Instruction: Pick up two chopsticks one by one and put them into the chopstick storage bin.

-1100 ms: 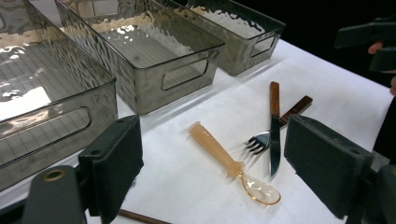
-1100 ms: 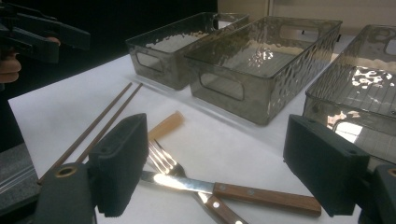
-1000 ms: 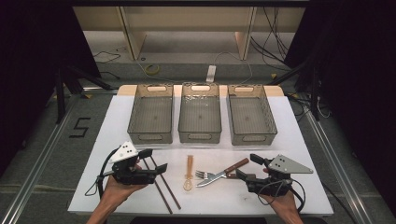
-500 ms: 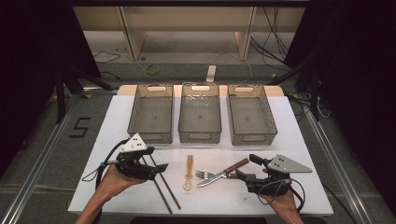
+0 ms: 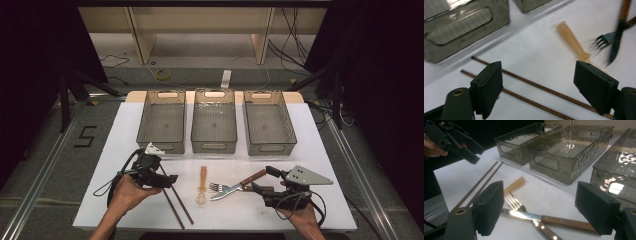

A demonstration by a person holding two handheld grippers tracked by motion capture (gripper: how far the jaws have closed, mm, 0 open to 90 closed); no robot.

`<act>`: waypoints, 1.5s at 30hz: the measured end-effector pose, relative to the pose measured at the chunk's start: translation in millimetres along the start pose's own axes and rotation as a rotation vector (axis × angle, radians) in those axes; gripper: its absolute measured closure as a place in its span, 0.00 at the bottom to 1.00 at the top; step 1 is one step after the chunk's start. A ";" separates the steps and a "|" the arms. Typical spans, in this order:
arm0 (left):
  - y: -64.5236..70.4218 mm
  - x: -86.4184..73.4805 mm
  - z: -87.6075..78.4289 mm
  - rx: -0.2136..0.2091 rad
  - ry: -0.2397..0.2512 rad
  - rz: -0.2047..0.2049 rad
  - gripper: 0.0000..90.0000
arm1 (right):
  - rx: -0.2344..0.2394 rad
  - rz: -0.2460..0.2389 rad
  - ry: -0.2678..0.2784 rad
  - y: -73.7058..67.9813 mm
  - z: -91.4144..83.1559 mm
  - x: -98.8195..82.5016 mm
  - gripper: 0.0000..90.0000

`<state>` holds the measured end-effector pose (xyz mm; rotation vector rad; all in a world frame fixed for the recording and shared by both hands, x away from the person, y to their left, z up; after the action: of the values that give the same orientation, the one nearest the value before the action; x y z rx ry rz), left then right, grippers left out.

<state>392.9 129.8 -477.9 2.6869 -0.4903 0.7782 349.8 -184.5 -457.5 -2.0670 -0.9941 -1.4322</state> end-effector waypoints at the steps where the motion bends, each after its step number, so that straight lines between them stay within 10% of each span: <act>1: -0.9 -0.4 0.2 0.013 -0.009 -0.005 0.25 | 0.002 -0.002 -0.001 -0.3 0.1 0.0 0.27; 8: 1.7 -5.2 2.5 -0.010 -0.061 0.039 0.28 | 0.012 -0.004 -0.004 -1.5 0.6 -0.2 0.27; 22: 6.2 -20.0 15.9 -0.158 -0.269 0.359 0.32 | 0.025 -0.002 -0.026 -2.2 3.3 -3.6 0.27; 33: 4.3 -35.8 22.2 -0.146 -0.353 0.596 0.33 | 0.030 -0.003 -0.032 -2.9 3.8 -4.2 0.28; 45: 0.2 -47.3 34.6 -0.167 -0.392 0.709 0.33 | 0.040 -0.003 -0.042 -3.9 4.6 -5.3 0.28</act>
<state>371.0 128.0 -532.3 2.4923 -1.5754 0.3217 348.6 -180.4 -464.2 -2.0758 -1.0348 -1.3650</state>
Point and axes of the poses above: each handheld gripper's, and its own axes: z roughly forward along the jaws, x roughly out of its top, y roughly to its right, the point moved 8 cm from there along z, roughly forward along the jaws, and after that the axes turned 11 degrees about -z, right-handed, at the moved point
